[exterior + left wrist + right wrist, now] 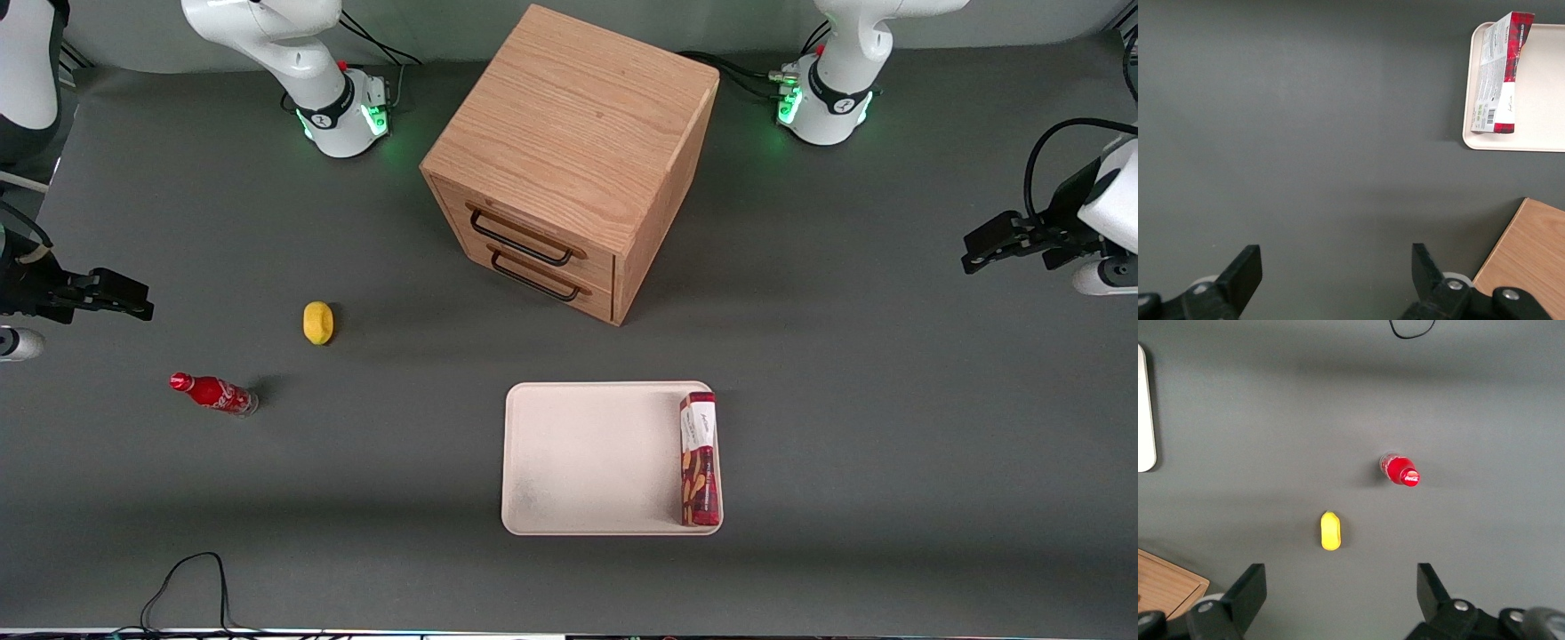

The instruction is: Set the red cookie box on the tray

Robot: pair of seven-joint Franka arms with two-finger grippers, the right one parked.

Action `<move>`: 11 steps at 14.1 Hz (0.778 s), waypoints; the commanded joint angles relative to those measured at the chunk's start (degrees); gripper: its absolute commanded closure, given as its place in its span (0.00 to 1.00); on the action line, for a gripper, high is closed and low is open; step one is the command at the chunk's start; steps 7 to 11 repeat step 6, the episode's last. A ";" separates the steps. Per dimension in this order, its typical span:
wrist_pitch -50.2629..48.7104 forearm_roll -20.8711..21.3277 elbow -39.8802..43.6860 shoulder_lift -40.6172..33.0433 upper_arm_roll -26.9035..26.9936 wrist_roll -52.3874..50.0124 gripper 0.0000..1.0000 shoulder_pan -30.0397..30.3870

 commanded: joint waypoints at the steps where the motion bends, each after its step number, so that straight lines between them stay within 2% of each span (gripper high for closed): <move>1: -2.92 0.45 0.52 -0.07 -0.37 1.01 0.00 0.40; 11: -3.55 1.16 0.61 -0.16 -0.37 0.92 0.00 0.49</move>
